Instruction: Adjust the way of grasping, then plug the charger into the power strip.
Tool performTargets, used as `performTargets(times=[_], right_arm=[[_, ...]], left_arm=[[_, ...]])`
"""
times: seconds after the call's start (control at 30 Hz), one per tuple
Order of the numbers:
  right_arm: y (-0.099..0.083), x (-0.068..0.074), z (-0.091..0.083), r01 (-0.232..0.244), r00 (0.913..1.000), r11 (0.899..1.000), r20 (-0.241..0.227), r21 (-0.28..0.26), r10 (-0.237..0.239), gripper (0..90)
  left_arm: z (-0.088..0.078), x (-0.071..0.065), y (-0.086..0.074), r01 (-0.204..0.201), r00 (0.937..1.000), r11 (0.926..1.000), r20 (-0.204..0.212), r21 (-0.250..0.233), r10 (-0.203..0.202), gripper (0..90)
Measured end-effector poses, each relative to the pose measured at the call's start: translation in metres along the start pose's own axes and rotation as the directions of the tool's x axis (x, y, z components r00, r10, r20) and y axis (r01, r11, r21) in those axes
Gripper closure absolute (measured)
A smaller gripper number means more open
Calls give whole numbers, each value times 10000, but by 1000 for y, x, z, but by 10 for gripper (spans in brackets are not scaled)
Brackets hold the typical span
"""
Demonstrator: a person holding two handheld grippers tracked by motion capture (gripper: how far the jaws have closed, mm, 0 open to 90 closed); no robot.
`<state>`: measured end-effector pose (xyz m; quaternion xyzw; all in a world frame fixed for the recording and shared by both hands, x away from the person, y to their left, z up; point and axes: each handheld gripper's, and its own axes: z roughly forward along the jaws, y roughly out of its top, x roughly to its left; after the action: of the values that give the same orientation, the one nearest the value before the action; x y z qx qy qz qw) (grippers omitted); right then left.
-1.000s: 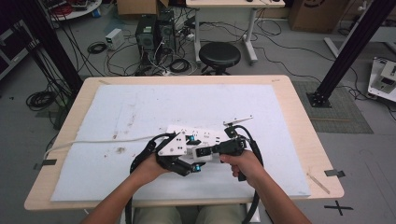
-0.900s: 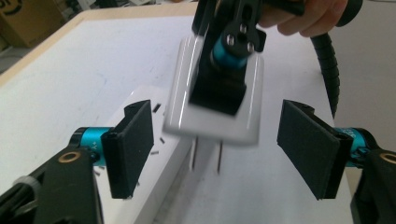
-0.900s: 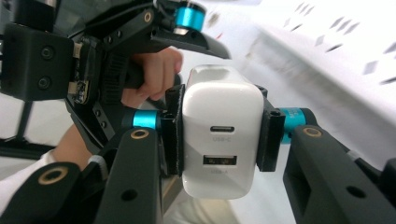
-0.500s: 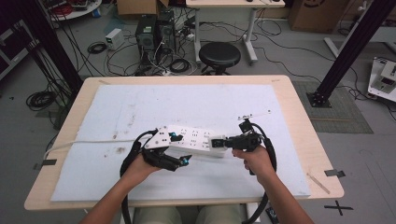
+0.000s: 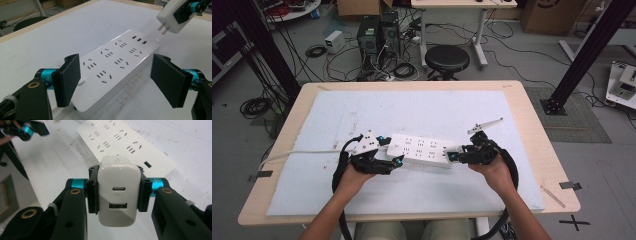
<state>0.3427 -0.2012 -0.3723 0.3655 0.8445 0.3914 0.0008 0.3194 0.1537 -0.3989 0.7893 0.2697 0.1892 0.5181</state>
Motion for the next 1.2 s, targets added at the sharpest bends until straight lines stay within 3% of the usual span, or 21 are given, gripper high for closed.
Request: performTargets(times=[0.2, 0.47, 0.87, 1.07, 1.2], right_arm=[[-2, 1, -7, 553, 9957, 9983, 728, 176, -564, 630], [-9, -5, -20, 769, 9826, 9965, 1668, 340, -815, 630], [-12, -7, -38, 959, 9618, 9915, 2484, 884, -1152, 630], [-11, -10, -48, 879, 9569, 9932, 2704, 766, -1056, 630], [-11, -13, -52, 760, 9584, 9946, 2703, 703, -923, 630]], left_arm=[[-6, 5, -2, 173, 9995, 9998, -250, -120, -176, 243], [-20, 10, -6, 457, 9973, 9987, -572, -241, -470, 243], [-34, 18, -9, 760, 9940, 9956, -745, -551, -800, 243], [-36, 17, -8, 794, 9941, 9950, -693, -611, -836, 243], [-38, 17, -8, 730, 9944, 9956, -719, -590, -771, 243]])
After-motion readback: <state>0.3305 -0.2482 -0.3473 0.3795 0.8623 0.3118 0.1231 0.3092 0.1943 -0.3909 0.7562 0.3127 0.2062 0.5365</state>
